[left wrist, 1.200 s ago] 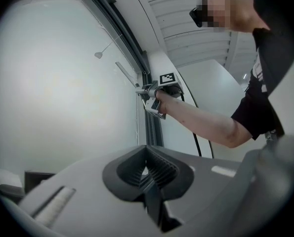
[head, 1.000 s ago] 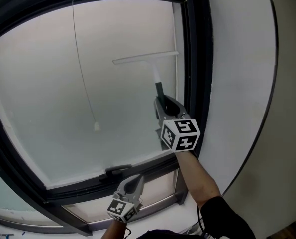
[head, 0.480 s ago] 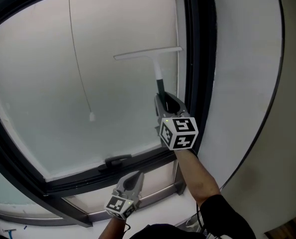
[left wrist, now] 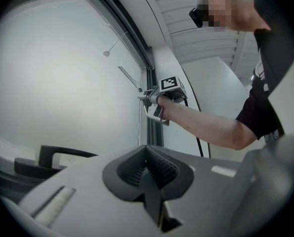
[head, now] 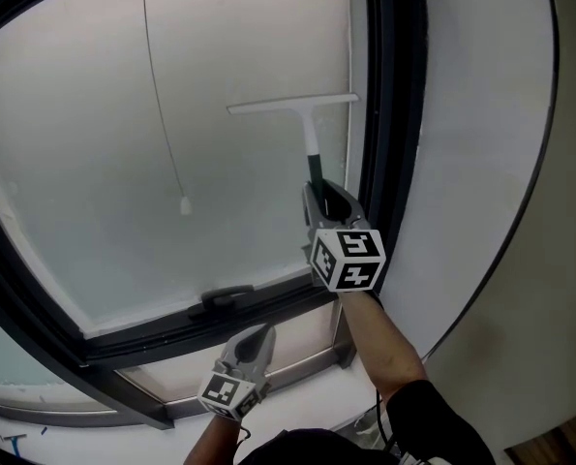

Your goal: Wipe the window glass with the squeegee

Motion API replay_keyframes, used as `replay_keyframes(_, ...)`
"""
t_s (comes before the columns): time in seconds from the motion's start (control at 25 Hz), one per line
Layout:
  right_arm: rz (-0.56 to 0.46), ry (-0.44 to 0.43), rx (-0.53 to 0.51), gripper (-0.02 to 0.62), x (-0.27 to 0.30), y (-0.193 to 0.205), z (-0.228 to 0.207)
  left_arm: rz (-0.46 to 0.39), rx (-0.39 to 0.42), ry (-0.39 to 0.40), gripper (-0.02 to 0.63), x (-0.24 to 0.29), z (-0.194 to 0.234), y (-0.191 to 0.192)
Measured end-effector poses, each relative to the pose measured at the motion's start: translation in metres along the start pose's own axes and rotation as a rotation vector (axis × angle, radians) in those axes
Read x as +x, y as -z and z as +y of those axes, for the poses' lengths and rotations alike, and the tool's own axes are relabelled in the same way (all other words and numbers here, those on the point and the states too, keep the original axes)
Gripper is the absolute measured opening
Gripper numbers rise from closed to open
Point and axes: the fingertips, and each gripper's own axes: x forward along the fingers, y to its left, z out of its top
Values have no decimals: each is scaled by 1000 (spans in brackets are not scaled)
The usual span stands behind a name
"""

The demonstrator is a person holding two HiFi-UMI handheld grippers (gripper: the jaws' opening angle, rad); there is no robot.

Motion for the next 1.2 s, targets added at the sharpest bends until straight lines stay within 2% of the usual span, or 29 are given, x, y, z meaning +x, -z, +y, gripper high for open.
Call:
replay_keyframes(0.36, 38, 8, -8, 95, -13, 23, 0, -6, -1, -23, 0, 4, -1, -3)
replay_keyframes(0.68, 61, 0, -3, 95, -23, 42, -1, -61, 15, -34, 0, 16, 2, -25)
replay_keyframes(1.2, 122, 8, 3, 95, -40, 78, 2, -19, -15, -43, 0, 8, -1, -7)
